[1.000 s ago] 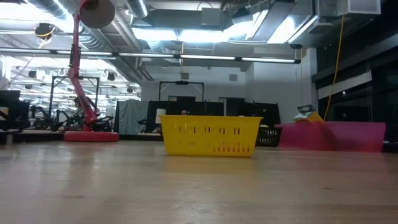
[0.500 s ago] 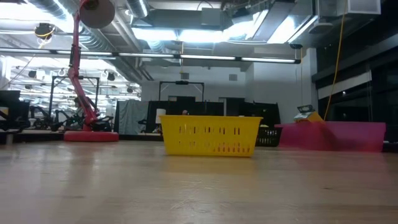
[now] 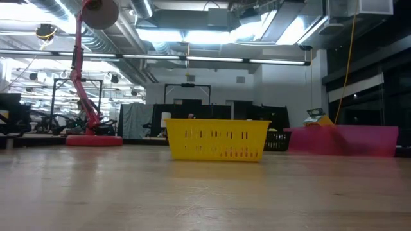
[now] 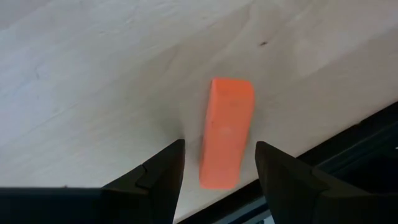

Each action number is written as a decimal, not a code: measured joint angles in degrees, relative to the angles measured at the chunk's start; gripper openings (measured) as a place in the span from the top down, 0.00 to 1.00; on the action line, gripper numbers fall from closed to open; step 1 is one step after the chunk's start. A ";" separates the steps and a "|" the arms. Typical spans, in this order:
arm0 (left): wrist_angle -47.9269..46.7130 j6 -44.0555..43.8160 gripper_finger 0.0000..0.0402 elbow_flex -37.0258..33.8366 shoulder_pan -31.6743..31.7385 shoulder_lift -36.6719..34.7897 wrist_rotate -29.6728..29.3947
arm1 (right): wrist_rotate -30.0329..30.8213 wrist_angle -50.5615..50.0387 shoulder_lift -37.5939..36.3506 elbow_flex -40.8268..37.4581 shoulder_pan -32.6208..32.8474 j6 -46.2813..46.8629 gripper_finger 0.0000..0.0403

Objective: Pick & Place School Supplies
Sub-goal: Put the orange eraser into the yellow bin

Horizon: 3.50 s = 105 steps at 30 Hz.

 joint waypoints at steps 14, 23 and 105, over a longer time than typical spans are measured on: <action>-0.94 0.14 0.74 -0.06 0.31 0.26 0.10 | -0.86 0.02 0.00 0.00 0.02 -0.02 0.72; -0.12 1.13 0.77 -0.19 0.77 -0.58 -2.89 | -0.87 0.02 0.00 0.00 0.02 -0.02 0.72; 9.85 73.73 0.62 -0.11 37.77 -17.62 -2.55 | 1.63 -15.76 -0.45 0.02 -1.79 -0.03 0.72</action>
